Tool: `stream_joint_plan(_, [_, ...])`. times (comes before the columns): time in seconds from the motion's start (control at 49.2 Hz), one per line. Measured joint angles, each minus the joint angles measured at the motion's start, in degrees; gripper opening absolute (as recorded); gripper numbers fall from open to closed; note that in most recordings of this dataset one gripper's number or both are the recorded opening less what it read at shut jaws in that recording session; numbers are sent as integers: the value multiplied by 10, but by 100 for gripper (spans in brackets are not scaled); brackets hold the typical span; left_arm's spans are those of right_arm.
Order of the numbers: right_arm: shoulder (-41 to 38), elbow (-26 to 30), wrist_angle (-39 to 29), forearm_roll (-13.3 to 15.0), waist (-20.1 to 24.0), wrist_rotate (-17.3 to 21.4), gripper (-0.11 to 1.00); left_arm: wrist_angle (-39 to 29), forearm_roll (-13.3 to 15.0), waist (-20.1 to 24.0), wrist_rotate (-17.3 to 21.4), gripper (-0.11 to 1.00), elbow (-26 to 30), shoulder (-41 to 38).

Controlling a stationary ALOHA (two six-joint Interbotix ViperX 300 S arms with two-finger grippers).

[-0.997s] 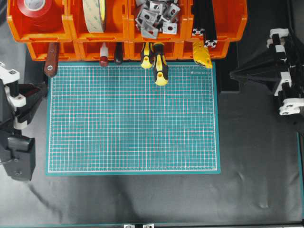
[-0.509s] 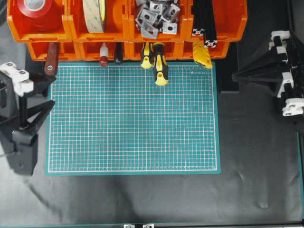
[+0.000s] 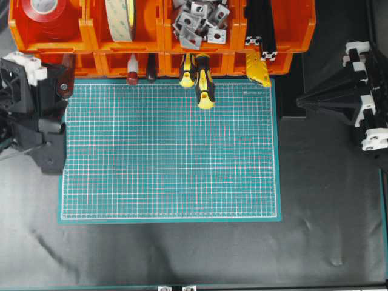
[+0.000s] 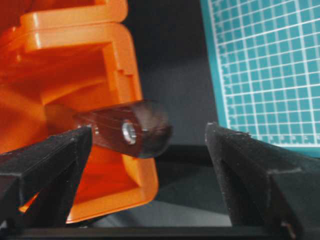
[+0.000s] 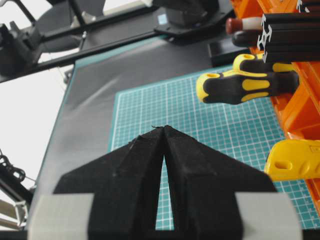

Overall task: Pick scraper from container rack with left arm.
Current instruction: 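Move the left gripper to the rack and close on the scraper's wooden handle, then pull the scraper out of the rack with the left gripper toward the mat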

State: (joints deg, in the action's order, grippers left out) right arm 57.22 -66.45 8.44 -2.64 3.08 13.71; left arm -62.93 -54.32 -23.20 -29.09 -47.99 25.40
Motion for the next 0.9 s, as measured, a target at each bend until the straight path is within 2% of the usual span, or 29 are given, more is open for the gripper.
stream_joint_plan(0.142, [0,0,0,-1,0,0,1,2,0,10,0,90,0,4])
stream_joint_plan(0.244, [0,0,0,-1,0,0,1,4,1,11,-1,85,0,4])
stream_joint_plan(0.325, [0,-1,0,-1,0,0,1,8,1,11,-4,71,1,5])
stream_joint_plan(0.468, [0,-3,0,-1,0,0,1,18,0,11,-3,38,2,11])
stream_joint_plan(0.692, [0,-3,0,0,0,0,1,11,0,5,0,37,16,25])
stream_joint_plan(0.895, [0,-6,0,0,0,0,1,-52,0,-30,4,27,70,31])
